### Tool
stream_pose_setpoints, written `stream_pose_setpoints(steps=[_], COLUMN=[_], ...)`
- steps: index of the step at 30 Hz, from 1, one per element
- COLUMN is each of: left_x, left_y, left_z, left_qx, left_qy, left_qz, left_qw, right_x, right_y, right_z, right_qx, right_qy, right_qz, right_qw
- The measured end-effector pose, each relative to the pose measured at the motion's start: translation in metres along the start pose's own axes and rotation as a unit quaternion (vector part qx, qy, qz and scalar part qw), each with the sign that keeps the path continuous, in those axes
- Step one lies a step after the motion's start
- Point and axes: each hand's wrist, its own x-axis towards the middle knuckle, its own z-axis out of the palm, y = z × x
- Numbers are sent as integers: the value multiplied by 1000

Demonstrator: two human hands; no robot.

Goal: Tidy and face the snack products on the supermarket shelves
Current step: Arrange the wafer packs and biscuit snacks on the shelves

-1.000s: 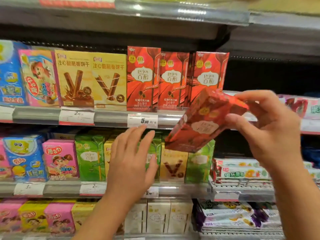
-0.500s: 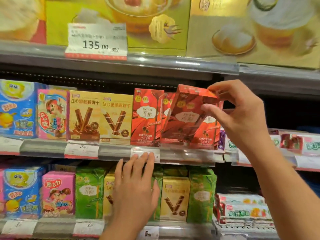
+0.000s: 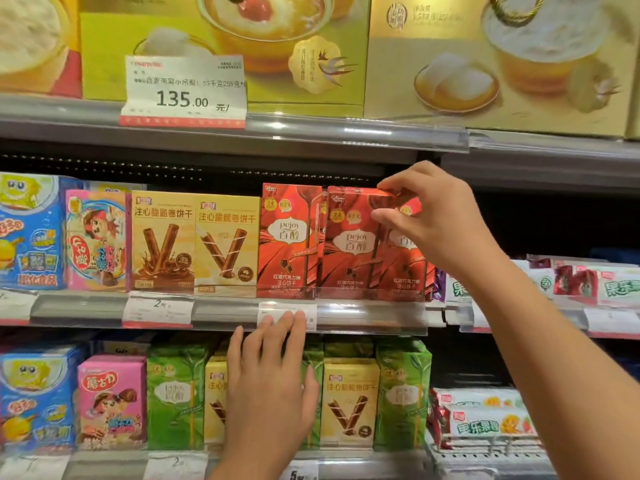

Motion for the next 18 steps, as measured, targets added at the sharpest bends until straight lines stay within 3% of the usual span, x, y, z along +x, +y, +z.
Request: stream_pose_setpoints(steps=[7,15,18], left_x=[0,-2,-2], left_y=[-1,-1,-3], left_z=[4,6,3], left_qx=[4,-6,-7], left_qy=[10,10,-2], left_qz=[3,7,7], left_qw=[1000,1000,1000], right_x=[14,14,-6], right_y=[-4,-5,-7], right_z=[6,8,4], right_qx=[-178,-195,-155], right_qy=[-28,-92,-23], right_qz=[-30,-24,-38], right_qw=[983,976,987])
